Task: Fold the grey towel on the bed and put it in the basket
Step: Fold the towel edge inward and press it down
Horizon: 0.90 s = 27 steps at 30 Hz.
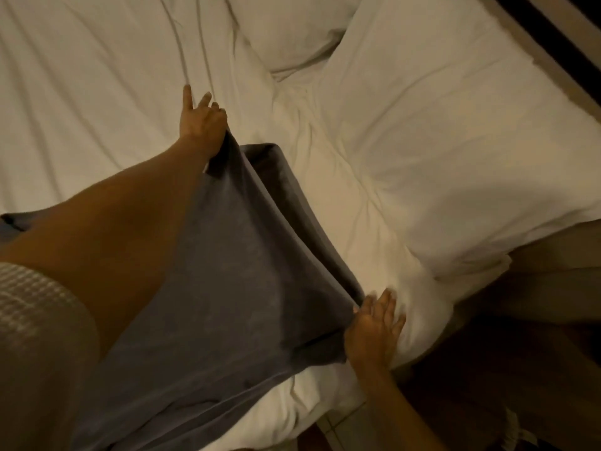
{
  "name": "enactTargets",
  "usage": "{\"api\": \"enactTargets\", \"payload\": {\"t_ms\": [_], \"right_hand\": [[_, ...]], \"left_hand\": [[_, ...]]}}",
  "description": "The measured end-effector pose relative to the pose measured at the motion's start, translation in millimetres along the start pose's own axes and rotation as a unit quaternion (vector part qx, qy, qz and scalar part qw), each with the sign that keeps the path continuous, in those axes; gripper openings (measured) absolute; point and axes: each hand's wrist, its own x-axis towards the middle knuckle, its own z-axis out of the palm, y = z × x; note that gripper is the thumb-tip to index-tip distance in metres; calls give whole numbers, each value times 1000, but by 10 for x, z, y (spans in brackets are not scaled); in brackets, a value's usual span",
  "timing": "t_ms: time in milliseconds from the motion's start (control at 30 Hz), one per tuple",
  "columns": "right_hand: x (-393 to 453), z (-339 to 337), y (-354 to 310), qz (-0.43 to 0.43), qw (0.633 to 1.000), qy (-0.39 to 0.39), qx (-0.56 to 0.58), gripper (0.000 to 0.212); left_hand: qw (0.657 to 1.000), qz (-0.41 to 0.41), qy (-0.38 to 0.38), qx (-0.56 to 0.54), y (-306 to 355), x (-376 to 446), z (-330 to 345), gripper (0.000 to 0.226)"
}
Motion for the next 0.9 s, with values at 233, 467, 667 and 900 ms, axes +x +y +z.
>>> {"api": "enactTargets", "payload": {"t_ms": [233,467,667,900], "right_hand": [[442,47,208,16,999,39,-5,51],[650,297,290,32,995,92,32,48],[857,573,310,1,991,130,24,49],[784,570,-167,-150,979,132,31,62]], "left_hand": [[998,32,42,24,456,500,-203,49],[991,53,122,31,702,813,-153,71],[991,53,121,-2,957,962,335,78],[993,48,84,-66,1371,657,907,70]]}}
